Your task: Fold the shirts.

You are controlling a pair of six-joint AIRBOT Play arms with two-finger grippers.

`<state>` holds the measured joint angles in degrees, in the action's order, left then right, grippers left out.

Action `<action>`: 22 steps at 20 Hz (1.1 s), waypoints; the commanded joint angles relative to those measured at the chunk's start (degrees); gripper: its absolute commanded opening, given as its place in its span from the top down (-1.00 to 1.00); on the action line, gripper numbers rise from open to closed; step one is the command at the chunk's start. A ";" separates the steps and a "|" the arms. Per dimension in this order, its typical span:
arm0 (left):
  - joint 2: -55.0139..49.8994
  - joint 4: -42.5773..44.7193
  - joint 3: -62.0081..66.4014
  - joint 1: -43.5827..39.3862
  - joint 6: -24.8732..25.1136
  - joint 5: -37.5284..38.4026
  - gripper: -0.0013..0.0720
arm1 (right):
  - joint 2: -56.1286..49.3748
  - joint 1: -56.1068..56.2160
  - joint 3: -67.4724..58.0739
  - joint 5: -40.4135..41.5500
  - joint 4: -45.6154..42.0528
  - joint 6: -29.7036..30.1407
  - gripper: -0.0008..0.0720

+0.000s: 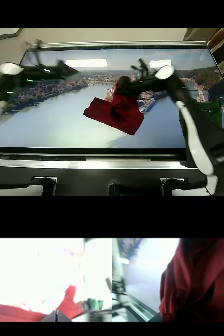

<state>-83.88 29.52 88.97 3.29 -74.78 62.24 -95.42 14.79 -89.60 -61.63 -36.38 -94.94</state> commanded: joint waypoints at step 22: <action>10.21 10.62 -0.17 5.62 1.51 4.87 0.89 | 2.12 -6.56 26.82 6.27 -8.79 -9.18 -0.62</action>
<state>-73.71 40.03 88.79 9.39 -73.28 66.76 -92.97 6.20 -66.35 -62.78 -51.79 -103.94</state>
